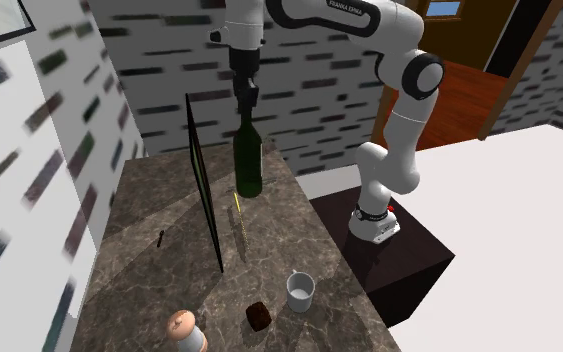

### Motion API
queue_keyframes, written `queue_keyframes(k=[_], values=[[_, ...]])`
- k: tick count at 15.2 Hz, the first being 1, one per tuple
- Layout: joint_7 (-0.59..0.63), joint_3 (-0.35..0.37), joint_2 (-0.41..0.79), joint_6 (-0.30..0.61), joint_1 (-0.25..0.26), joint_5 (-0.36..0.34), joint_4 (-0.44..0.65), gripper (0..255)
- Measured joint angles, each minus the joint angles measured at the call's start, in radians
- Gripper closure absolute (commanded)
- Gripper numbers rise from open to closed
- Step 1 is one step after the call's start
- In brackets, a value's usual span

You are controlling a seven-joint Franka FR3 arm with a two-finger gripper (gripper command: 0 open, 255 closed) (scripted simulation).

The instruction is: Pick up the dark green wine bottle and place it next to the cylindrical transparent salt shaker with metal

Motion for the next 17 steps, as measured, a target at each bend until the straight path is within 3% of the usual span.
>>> queue_keyframes(k=[8, 17], values=[[0.147, 0.079, 0.155, 0.001, 0.064, 0.038, 0.15, 255], [0.299, 0.146, 0.446, -0.106, 0.133, 0.076, 0.545, 255]])
